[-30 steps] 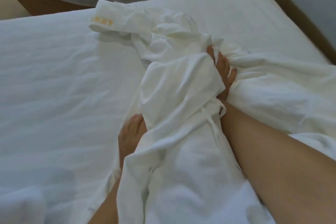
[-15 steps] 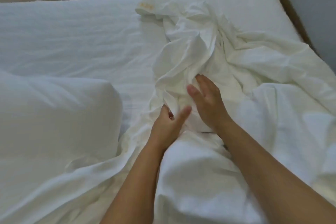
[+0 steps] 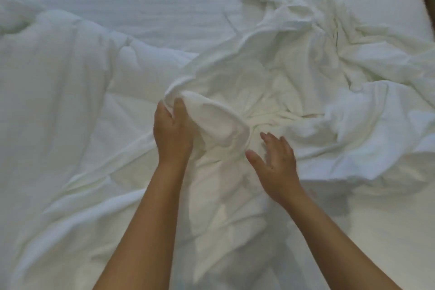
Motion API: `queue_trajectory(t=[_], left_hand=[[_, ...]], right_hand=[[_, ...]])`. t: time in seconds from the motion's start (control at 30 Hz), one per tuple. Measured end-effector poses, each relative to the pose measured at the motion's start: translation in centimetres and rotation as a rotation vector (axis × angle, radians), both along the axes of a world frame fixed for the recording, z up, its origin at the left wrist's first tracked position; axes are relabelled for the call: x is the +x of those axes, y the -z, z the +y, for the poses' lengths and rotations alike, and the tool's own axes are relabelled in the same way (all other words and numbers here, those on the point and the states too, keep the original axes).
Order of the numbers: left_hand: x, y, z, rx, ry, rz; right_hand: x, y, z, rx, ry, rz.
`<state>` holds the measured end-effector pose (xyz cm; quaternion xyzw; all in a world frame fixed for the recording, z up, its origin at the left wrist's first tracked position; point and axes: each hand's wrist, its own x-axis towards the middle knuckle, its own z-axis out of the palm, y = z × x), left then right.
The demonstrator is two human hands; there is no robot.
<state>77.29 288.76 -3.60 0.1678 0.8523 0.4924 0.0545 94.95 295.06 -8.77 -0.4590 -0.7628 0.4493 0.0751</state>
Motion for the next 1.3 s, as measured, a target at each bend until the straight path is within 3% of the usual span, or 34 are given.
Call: queue_trajectory(t=[0.07, 0.1, 0.13, 0.23, 0.3, 0.37, 0.43, 0.5, 0.57, 0.6, 0.67, 0.8, 0.87, 0.93, 1.1, 1.3], left_hand=[[0.4, 2.6, -2.9, -0.703, 0.304, 0.176], [0.6, 3.4, -4.1, -0.935, 0.395, 0.196], [0.8, 3.8, -5.0, -1.060, 0.422, 0.207], [0.7, 3.0, -6.8, -1.158, 0.405, 0.242], [1.0, 1.2, -8.4, -1.027, 0.547, 0.126], [1.1, -1.2, -11.9, -0.651, 0.604, -0.252], [0.1, -4.5, -17.4, -0.132, 0.412, -0.637], [-1.1, -5.8, -23.2, 0.172, 0.016, -0.758], [-1.9, -5.4, -26.6, -0.039, -0.233, -0.591], [-1.8, -4.7, -27.3, -0.190, -0.272, -0.506], [-1.5, -3.7, -27.0, -0.304, -0.260, -0.400], [-0.5, -3.6, -24.9, -0.419, -0.166, -0.089], [1.0, -3.7, -23.4, -0.484, 0.010, 0.159], [3.5, -3.6, -21.3, -0.451, 0.250, 0.290], [8.9, -1.6, -15.0, -0.404, 0.749, 0.253], [13.1, 2.2, -6.9, -0.468, 0.946, 0.188]], right_hand=[[-0.6, -1.4, -1.8, -0.080, 0.031, 0.110], [-1.0, -1.9, -2.5, -0.125, 0.031, 0.134], [-1.3, -2.2, -3.2, -0.147, 0.019, 0.137], [-2.1, -2.5, -4.7, -0.192, 0.006, 0.092], [-2.5, -2.8, -6.0, -0.271, 0.006, 0.089], [-3.0, -3.4, -7.8, -0.325, -0.010, 0.099], [-3.4, -4.1, -10.1, -0.352, -0.052, 0.130], [-3.9, -4.8, -12.8, -0.335, -0.167, 0.151], [-4.8, -4.9, -15.2, -0.257, -0.328, 0.068], [-5.1, -4.7, -16.3, -0.220, -0.399, 0.002], [-5.5, -4.0, -17.7, -0.181, -0.444, -0.049], [-3.7, -2.4, -18.1, -0.145, -0.093, 0.009], [-2.4, -1.9, -18.1, -0.076, 0.126, -0.039], [-1.4, -1.6, -17.7, -0.063, 0.253, -0.076], [1.1, -1.6, -15.1, -0.096, 0.360, -0.029], [6.5, -0.3, -9.0, -0.116, 0.501, -0.019]])
